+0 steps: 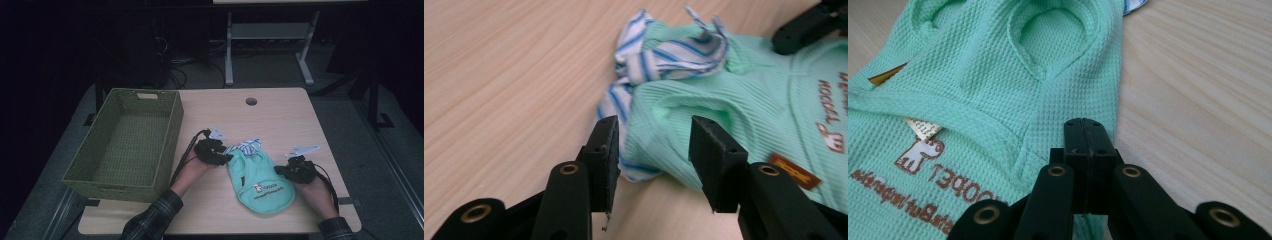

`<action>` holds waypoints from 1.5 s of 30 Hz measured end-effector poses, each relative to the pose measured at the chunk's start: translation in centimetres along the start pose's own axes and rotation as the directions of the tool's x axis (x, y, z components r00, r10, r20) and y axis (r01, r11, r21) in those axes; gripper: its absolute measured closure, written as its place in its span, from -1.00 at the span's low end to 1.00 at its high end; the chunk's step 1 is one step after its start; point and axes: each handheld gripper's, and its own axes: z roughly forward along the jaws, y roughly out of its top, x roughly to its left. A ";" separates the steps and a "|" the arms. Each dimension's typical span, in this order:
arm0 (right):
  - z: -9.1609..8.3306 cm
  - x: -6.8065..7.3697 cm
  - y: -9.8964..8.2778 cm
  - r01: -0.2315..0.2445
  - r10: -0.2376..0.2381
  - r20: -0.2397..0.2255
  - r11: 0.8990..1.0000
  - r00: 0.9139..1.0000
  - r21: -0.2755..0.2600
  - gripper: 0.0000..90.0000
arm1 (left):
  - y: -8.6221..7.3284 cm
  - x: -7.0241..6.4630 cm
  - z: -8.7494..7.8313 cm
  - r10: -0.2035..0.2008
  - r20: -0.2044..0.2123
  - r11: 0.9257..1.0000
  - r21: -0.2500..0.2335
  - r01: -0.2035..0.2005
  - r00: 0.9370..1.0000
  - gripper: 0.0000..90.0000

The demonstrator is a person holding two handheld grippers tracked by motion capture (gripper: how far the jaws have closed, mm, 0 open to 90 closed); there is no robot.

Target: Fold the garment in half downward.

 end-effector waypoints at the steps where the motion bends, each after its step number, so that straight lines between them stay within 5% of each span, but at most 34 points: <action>1: 0.0 0.0 0.0 0.000 0.000 0.000 1.000 1.000 0.000 1.00 | 0.0 0.0 0.0 0.000 0.000 1.000 0.000 0.000 1.000 0.21; 10: 0.0 -0.1 0.0 0.003 -0.003 -0.004 1.000 1.000 -0.002 1.00 | 0.0 1.4 2.3 -0.033 -0.004 0.999 0.039 0.033 0.999 0.08; 17: 0.0 -0.1 0.0 0.005 -0.005 -0.005 1.000 1.000 -0.002 1.00 | -0.5 1.7 3.4 -0.017 0.007 0.996 0.084 0.016 1.000 0.10; 22: 0.0 0.0 0.0 0.007 -0.007 -0.003 1.000 1.000 -0.002 0.99 | -0.5 1.7 3.3 0.002 -0.006 0.996 0.092 -0.001 1.000 0.21; 29: 0.0 0.2 0.0 0.024 -0.024 0.010 1.000 1.000 0.001 0.98 | -0.5 1.5 3.3 0.015 0.000 0.996 0.092 -0.015 1.000 0.73; 37: -0.3 0.6 0.5 0.025 -0.025 -0.003 1.000 1.000 -0.008 0.96 | -0.5 1.3 3.3 0.019 0.001 0.995 0.097 -0.019 1.000 0.78; 45: 0.4 2.7 2.6 0.053 -0.056 -0.057 0.997 0.997 -0.057 0.97 | -0.5 1.4 3.3 0.022 0.001 0.995 0.094 -0.022 1.000 0.78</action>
